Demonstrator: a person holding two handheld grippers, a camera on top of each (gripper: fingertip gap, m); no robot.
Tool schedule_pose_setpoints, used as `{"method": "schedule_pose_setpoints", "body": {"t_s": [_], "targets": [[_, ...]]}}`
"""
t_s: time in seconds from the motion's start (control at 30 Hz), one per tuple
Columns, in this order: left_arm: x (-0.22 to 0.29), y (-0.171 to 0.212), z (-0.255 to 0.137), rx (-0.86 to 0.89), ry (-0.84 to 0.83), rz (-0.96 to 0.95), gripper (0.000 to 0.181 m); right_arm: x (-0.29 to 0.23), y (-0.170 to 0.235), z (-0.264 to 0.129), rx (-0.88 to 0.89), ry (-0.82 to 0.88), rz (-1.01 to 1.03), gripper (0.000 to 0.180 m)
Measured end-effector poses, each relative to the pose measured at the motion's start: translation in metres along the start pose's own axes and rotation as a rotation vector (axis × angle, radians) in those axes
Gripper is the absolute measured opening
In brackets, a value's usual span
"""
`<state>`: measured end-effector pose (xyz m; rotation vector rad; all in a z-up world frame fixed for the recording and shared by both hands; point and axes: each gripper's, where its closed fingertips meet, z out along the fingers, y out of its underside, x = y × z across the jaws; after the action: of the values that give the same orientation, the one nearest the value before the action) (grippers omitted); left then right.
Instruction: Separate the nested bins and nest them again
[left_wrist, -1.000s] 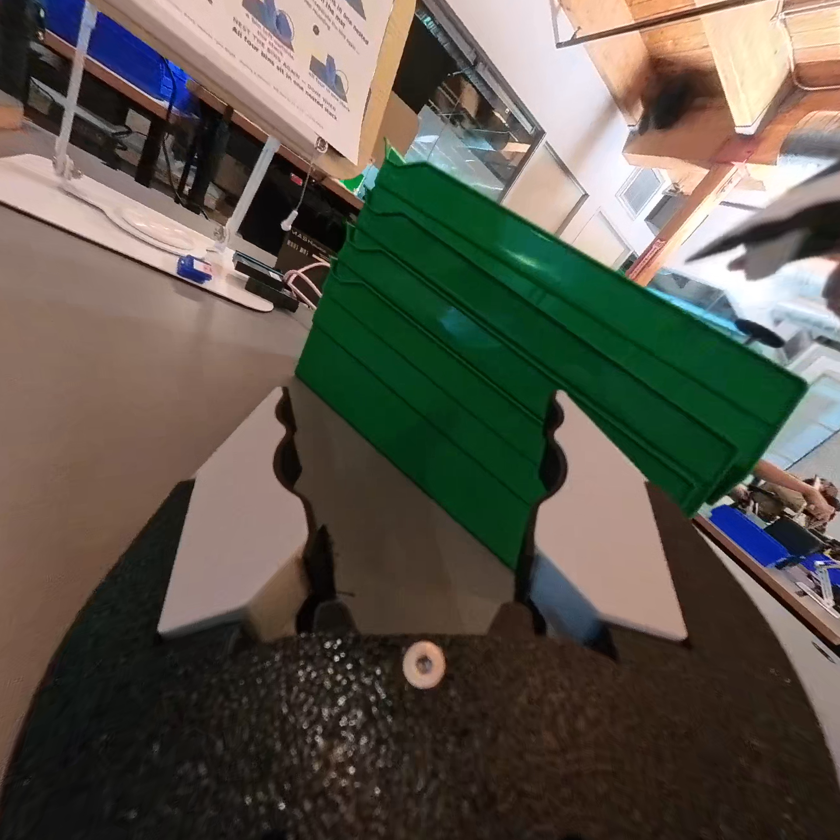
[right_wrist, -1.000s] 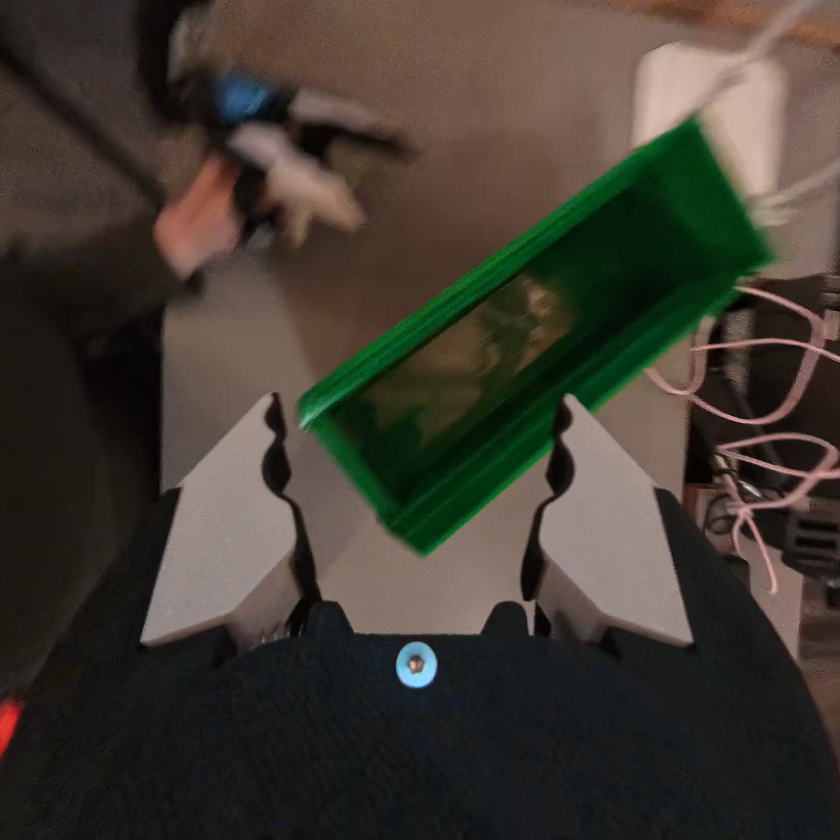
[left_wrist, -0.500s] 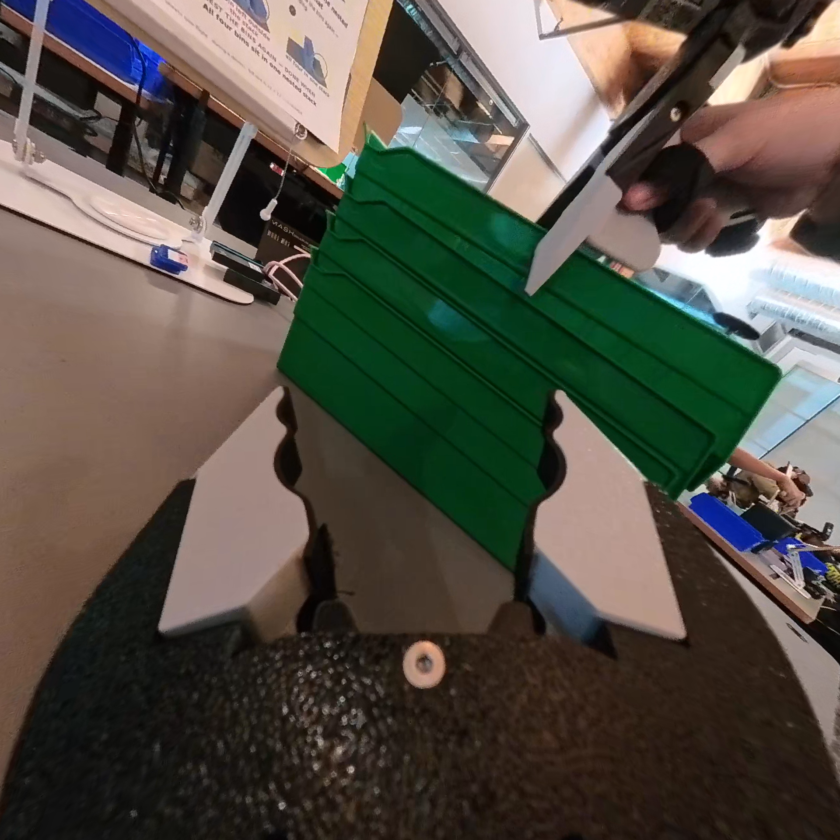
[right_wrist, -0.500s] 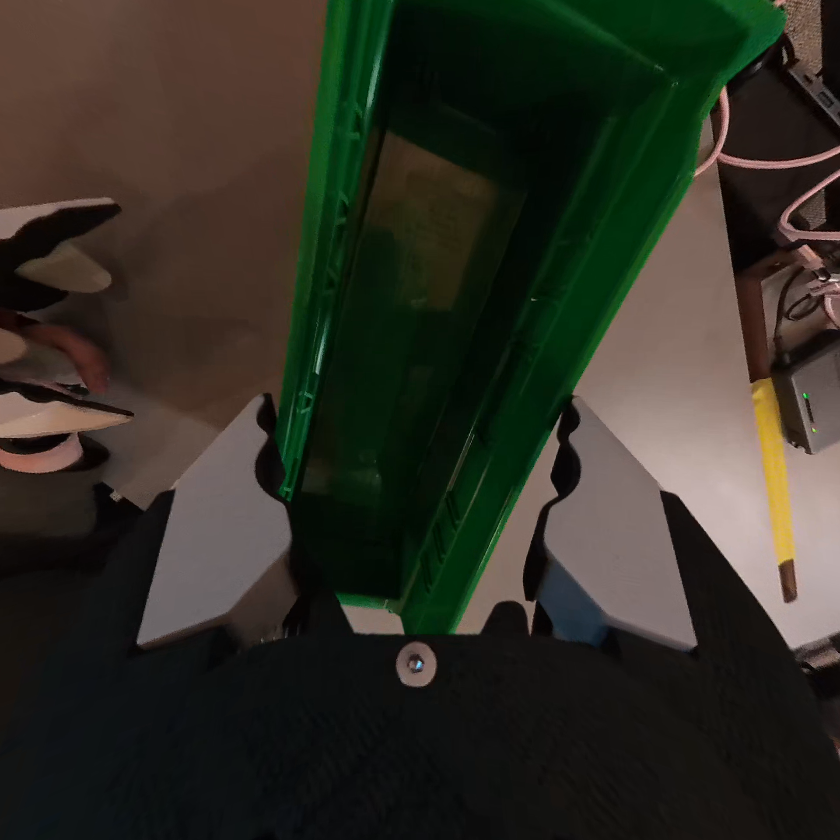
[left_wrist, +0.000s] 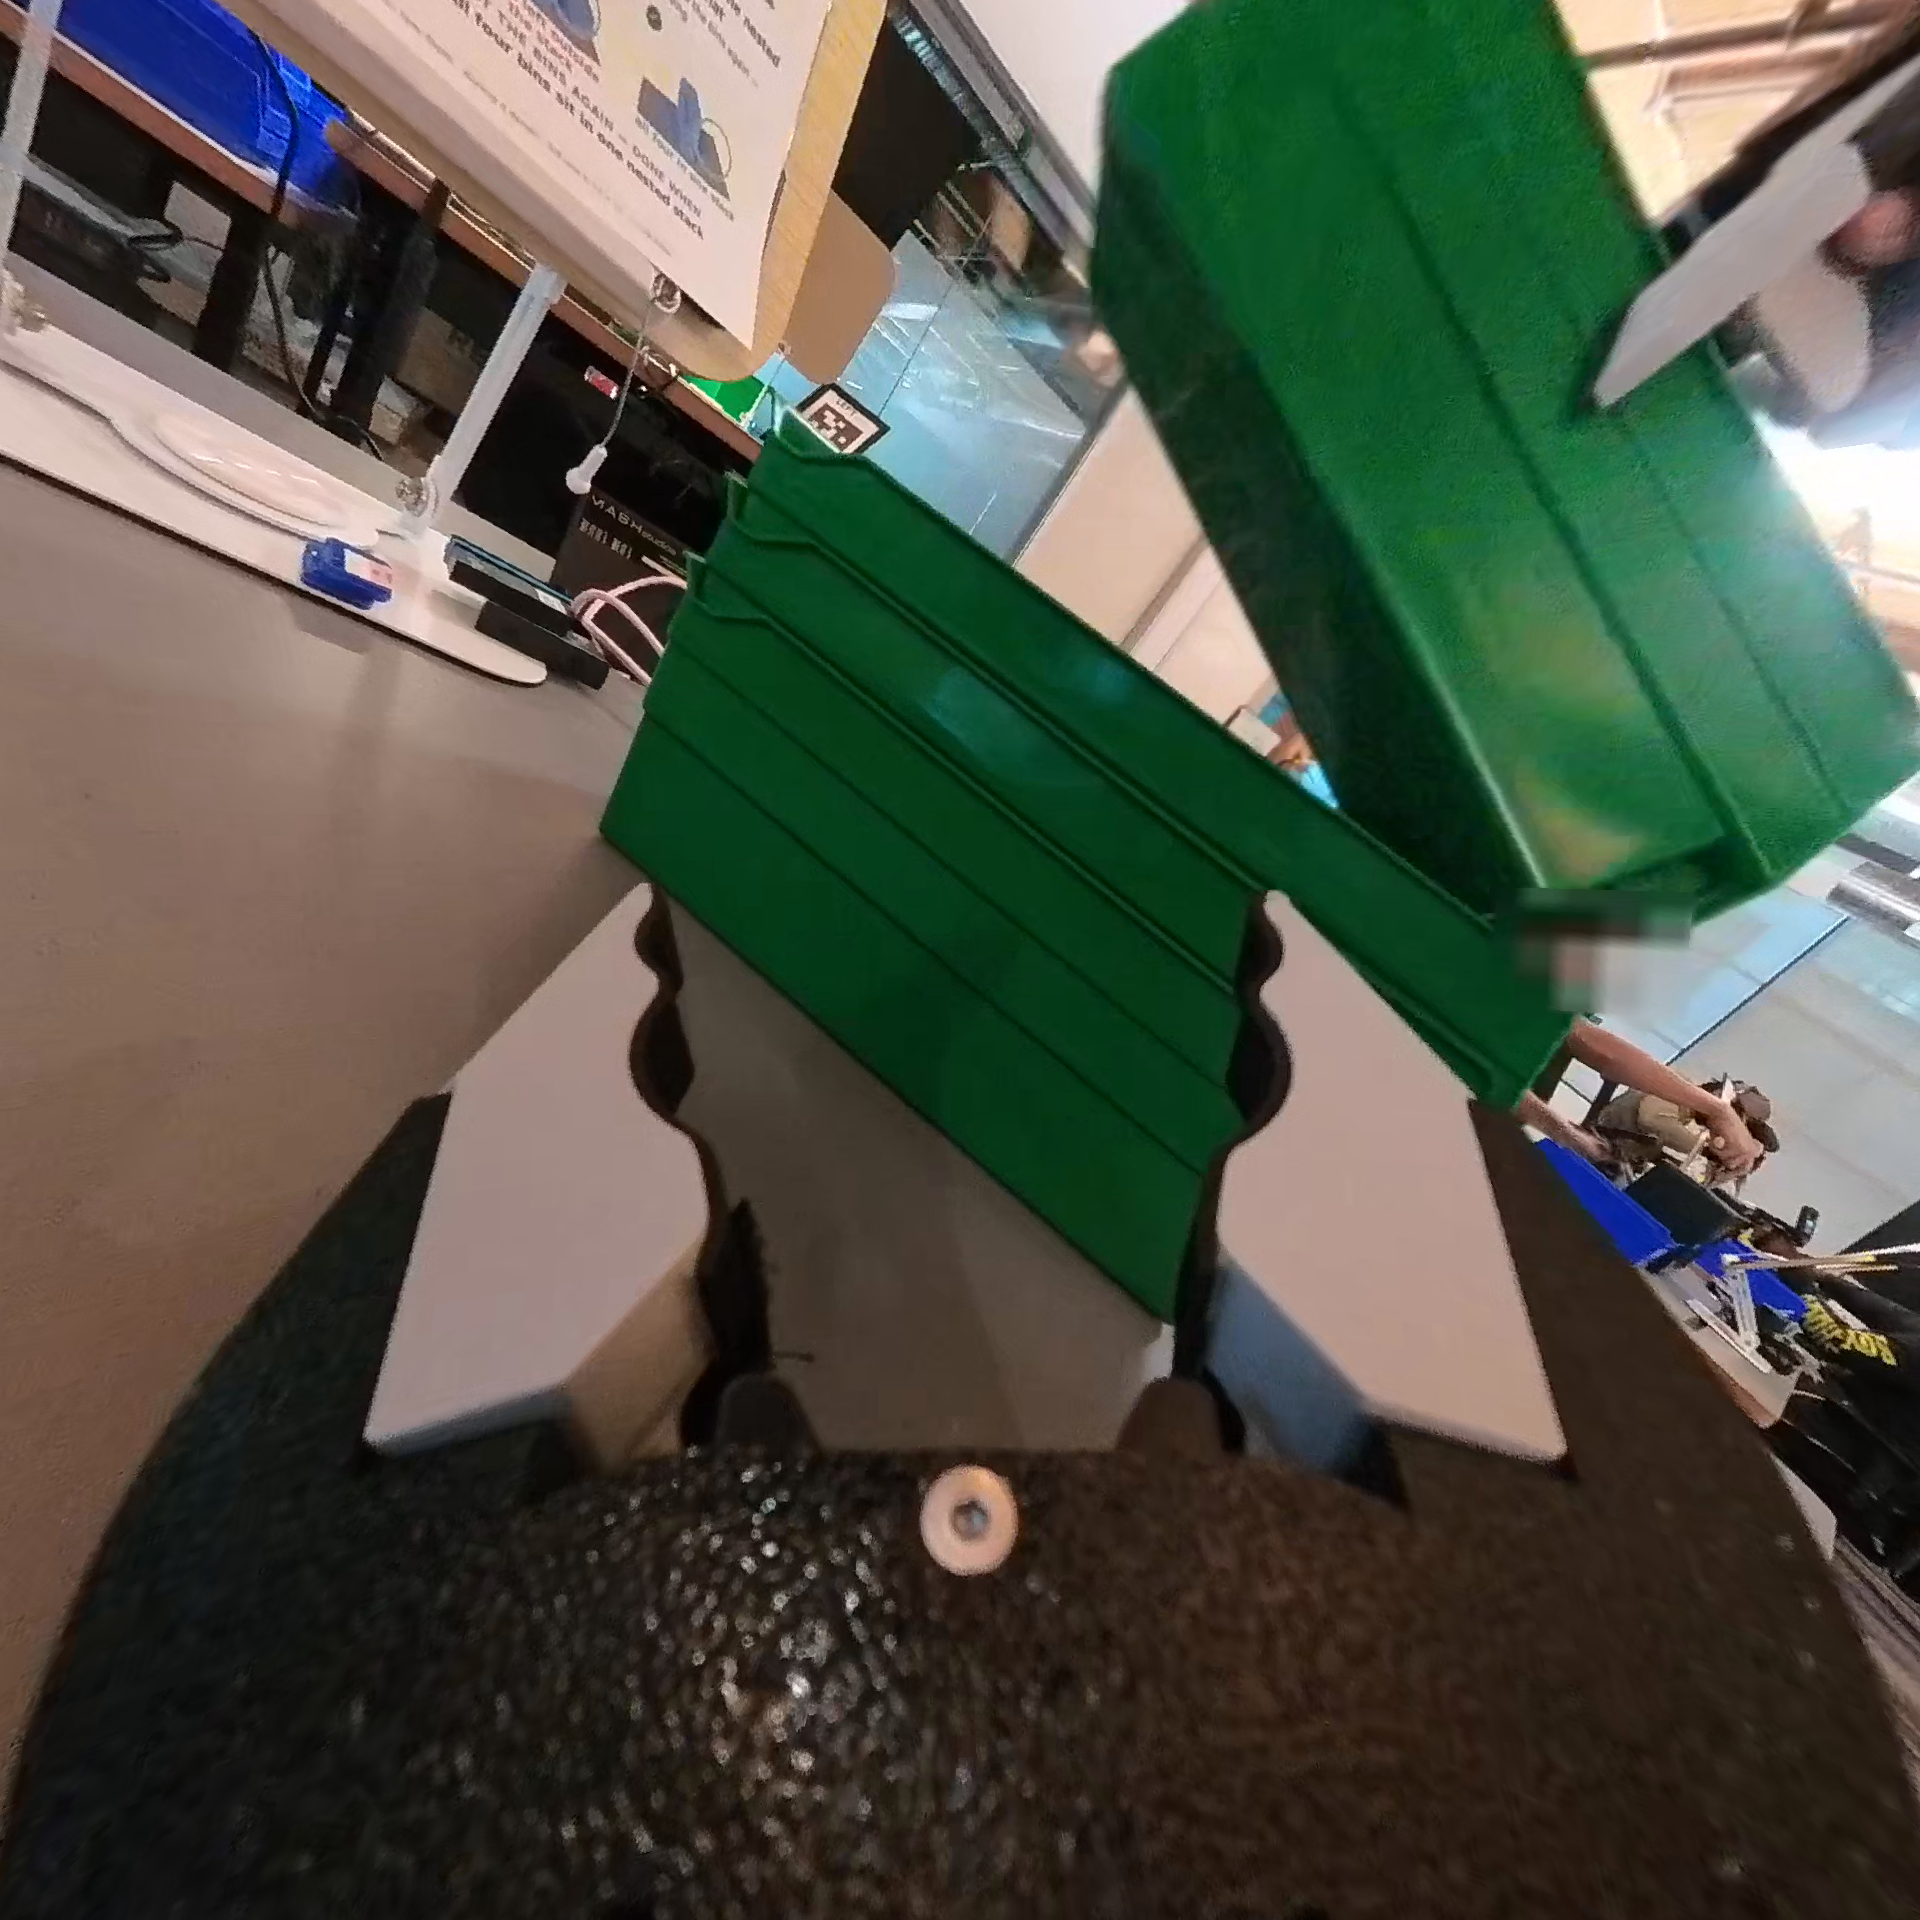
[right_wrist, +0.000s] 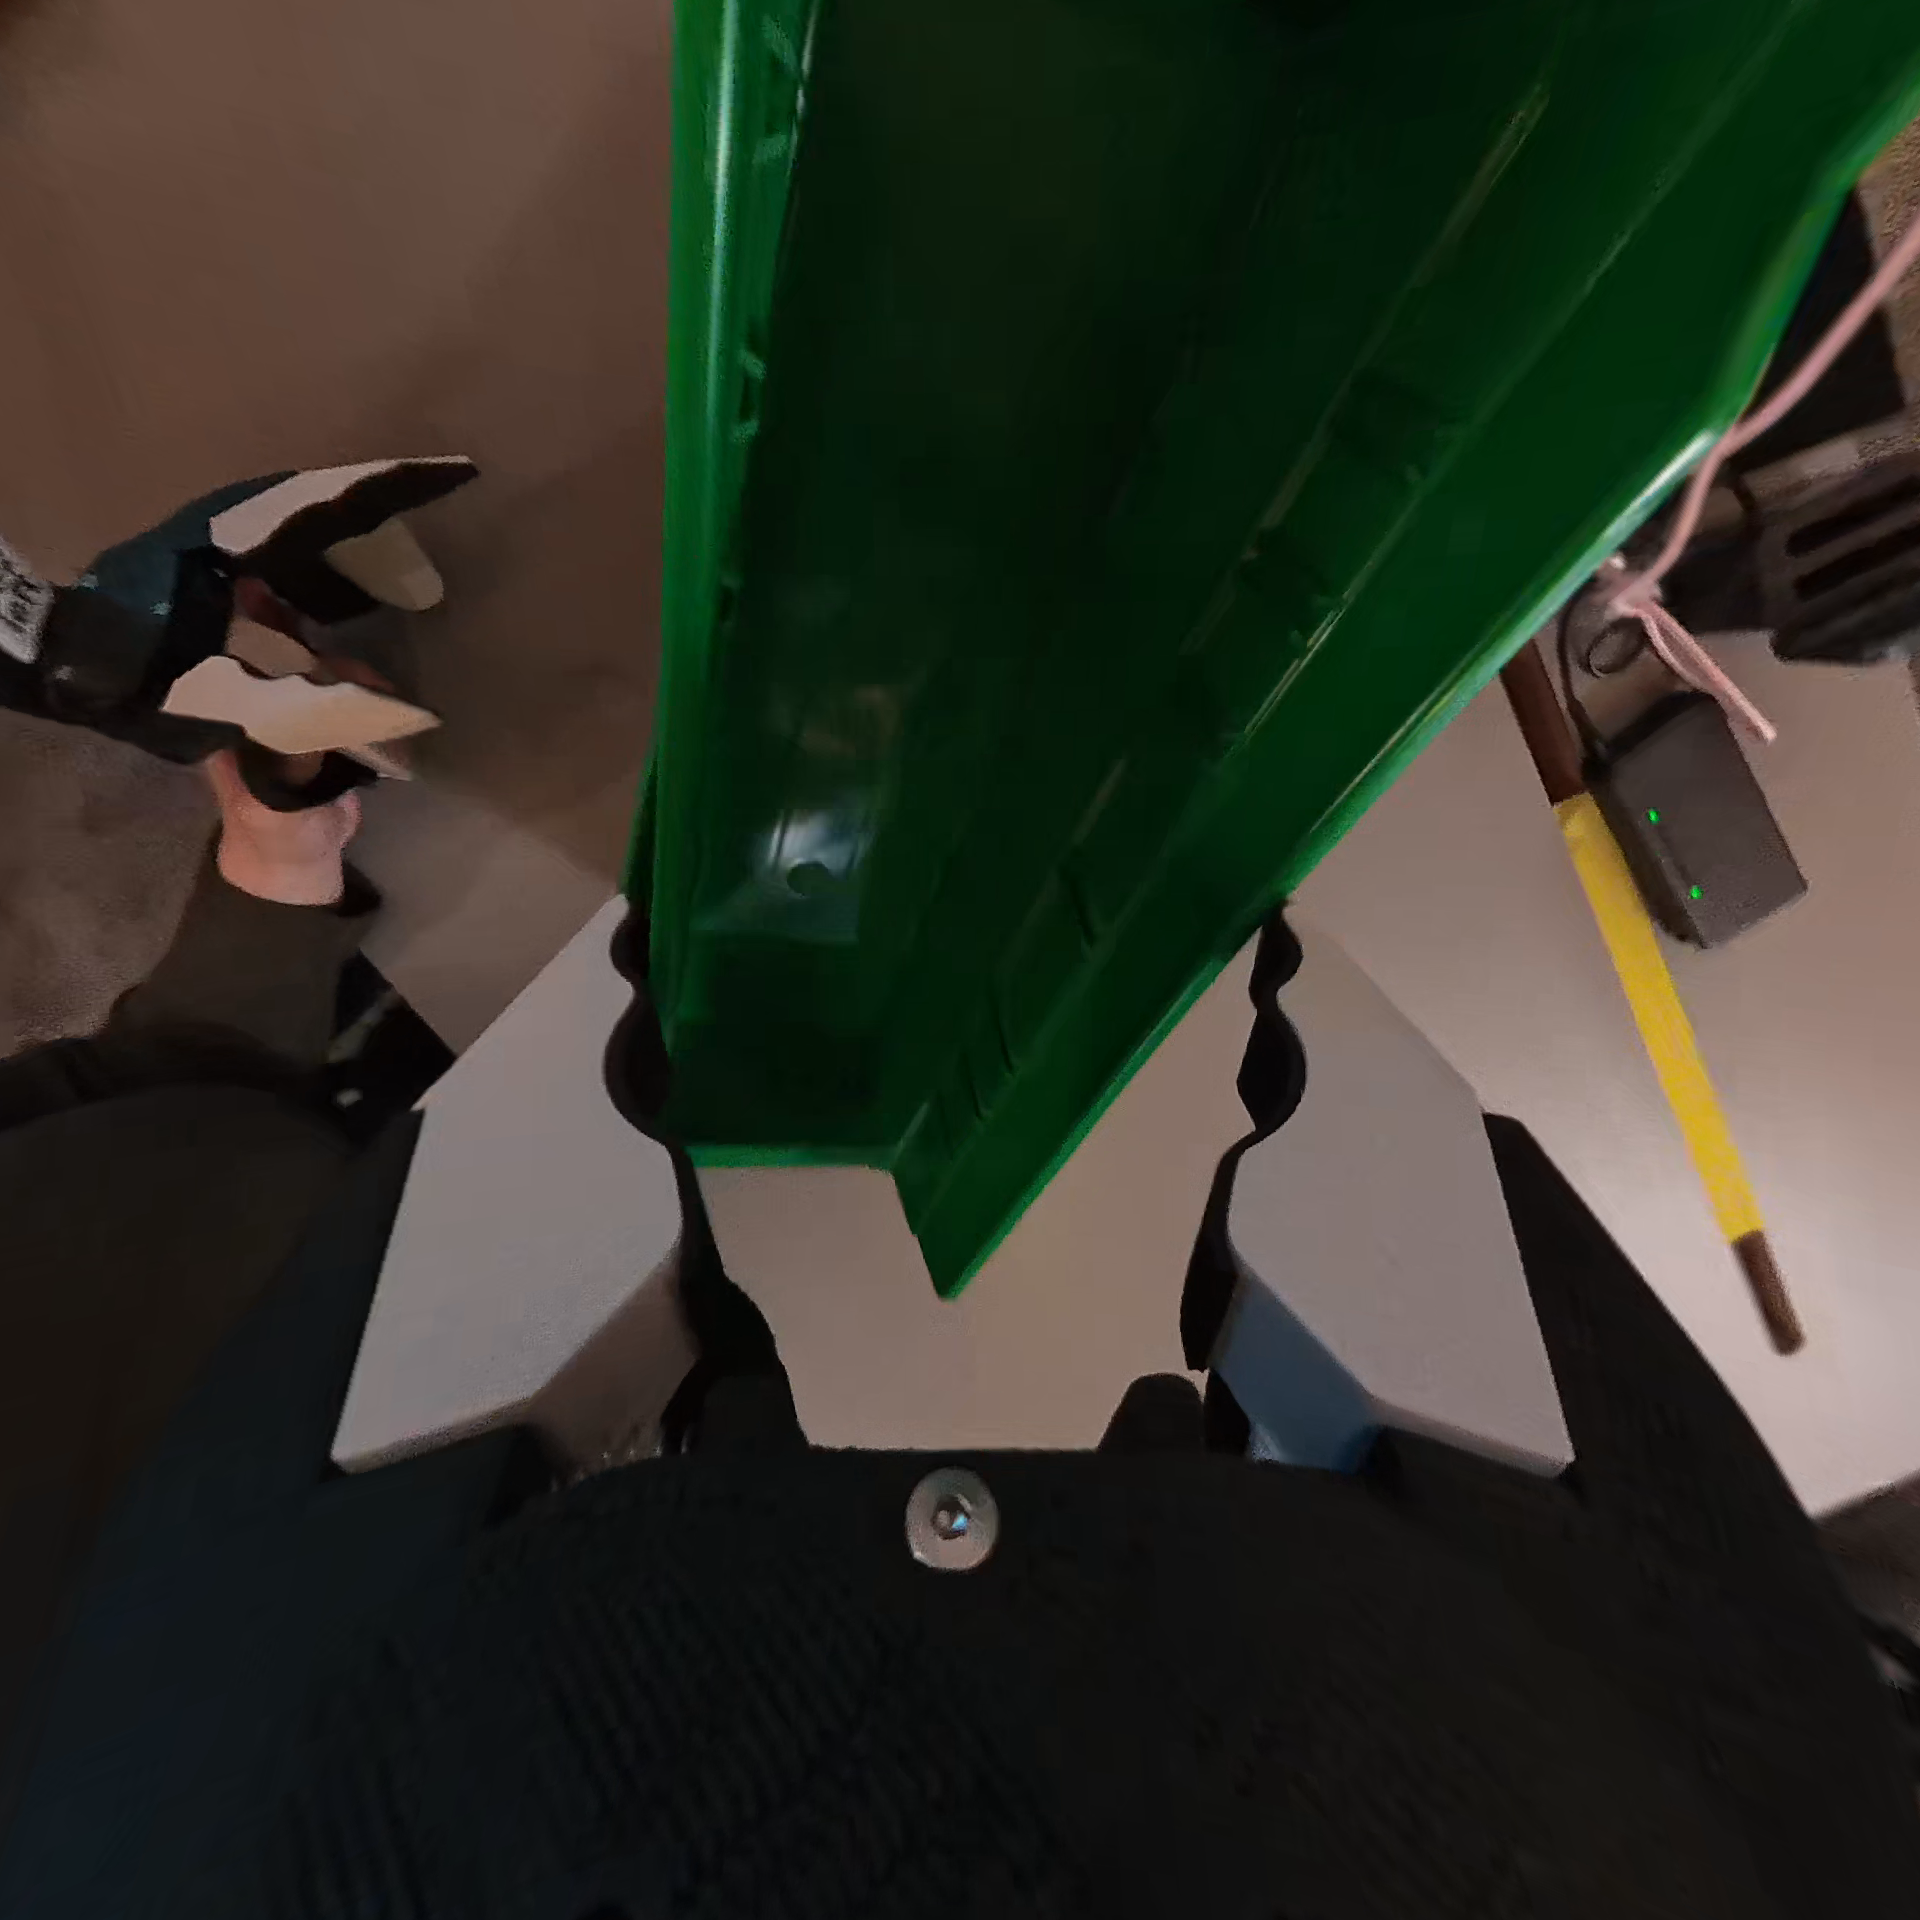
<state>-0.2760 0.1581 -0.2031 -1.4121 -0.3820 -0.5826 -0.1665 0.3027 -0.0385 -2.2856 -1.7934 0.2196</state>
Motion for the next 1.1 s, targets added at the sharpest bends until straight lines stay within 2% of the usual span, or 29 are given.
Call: {"method": "schedule_pose_setpoints", "body": {"t_s": [0.1,0.17,0.33,0.43,0.57,0.7,0.77,0.87,1.03,1.07,1.1], "targets": [[0.000,0.000,0.000,0.003,-0.008,0.013,0.105,0.030,0.032,-0.032,0.083,-0.047,0.105,0.114],[0.000,0.001,0.000,-0.003,-0.018,0.022,0.105,0.062,0.062,-0.048,0.117,-0.020,0.176,0.113],[-0.002,0.003,0.001,-0.013,-0.029,0.026,0.105,0.139,0.172,-0.058,0.082,0.050,0.387,0.110],[-0.002,0.004,0.001,-0.015,-0.035,0.031,0.105,0.191,0.261,-0.041,-0.030,0.147,0.518,0.109],[0.001,0.005,0.002,-0.021,-0.019,0.041,0.105,0.241,0.387,0.001,-0.236,0.210,0.715,0.109],[0.001,0.003,0.001,-0.010,-0.021,0.038,0.105,0.269,0.475,0.044,-0.355,0.221,0.868,0.110],[0.000,0.002,0.001,-0.006,-0.021,0.034,0.105,0.278,0.496,0.058,-0.352,0.217,0.912,0.110],[-0.001,0.003,0.001,-0.011,-0.032,0.033,0.104,0.291,0.507,0.069,-0.306,0.234,0.930,0.114],[-0.002,0.005,0.002,-0.020,-0.042,0.038,0.104,0.310,0.504,0.072,-0.222,0.367,0.916,0.133],[-0.003,0.005,0.002,-0.021,-0.044,0.038,0.104,0.314,0.497,0.065,-0.193,0.404,0.904,0.142],[-0.003,0.005,0.002,-0.021,-0.048,0.038,0.104,0.316,0.481,0.054,-0.140,0.438,0.879,0.144]]}}
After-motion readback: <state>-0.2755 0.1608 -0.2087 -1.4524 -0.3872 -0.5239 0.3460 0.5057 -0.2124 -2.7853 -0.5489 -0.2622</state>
